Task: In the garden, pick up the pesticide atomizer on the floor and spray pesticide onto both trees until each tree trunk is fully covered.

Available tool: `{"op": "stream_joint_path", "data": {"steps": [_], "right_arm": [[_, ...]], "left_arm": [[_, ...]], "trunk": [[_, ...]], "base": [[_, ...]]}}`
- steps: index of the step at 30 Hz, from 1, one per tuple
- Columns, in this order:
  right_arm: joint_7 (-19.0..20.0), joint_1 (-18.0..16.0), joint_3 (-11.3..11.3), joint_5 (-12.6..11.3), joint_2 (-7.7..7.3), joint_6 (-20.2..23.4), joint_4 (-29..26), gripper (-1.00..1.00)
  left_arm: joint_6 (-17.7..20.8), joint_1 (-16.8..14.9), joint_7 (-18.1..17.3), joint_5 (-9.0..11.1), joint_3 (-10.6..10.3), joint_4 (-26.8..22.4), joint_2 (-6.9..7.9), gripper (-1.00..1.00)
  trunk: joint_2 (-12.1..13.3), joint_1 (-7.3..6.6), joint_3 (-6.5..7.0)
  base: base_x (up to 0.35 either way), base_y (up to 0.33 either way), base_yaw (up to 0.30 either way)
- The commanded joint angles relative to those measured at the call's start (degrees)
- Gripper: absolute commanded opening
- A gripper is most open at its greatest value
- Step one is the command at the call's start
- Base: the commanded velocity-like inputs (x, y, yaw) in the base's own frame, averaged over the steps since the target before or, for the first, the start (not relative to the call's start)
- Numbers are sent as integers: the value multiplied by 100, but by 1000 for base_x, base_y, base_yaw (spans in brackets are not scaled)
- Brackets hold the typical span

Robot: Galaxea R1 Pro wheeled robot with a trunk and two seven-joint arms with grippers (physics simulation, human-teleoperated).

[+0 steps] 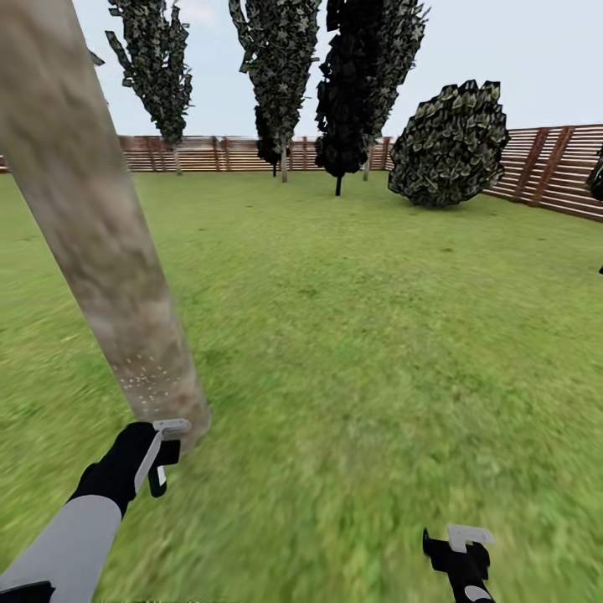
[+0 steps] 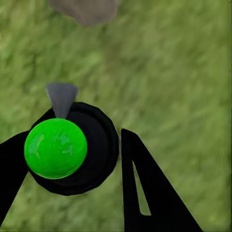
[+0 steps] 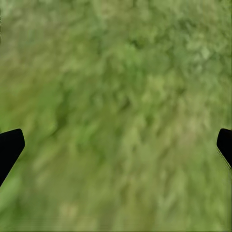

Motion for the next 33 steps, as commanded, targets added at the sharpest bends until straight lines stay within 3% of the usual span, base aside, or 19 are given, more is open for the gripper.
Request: {"op": "stream_joint_path", "data": {"steps": [1,5,8,12,23,33], "right_arm": [[-14,0,50,-46,0,-9,-2,100],[-14,0,50,-46,-1,-9,-2,100],[-14,1,50,-46,-2,-9,-2,100],[-14,0,50,-46,-4,-9,-1,100],[-14,0,50,-46,-4,-9,-2,100],[-14,0,50,-37,-14,-9,6,100]], "left_arm": [[35,-6,-15,-35,21,-18,-4,-100],[77,-11,-35,-20,21,-40,34,-100],[116,-30,-44,98,13,-38,53,-100],[514,-65,-27,108,5,-39,51,-100],[572,-86,-22,90,-6,-38,58,-100],[572,-83,-22,90,-6,-39,57,-100]], "trunk": [[-2,0,-5],[-2,0,-5],[-2,0,-5],[-2,0,-5],[-2,0,-5],[-2,0,-5]], "base": [[32,-293,262],[27,-295,270],[82,-297,273],[110,-297,274],[159,-297,271],[177,-297,25]]}}
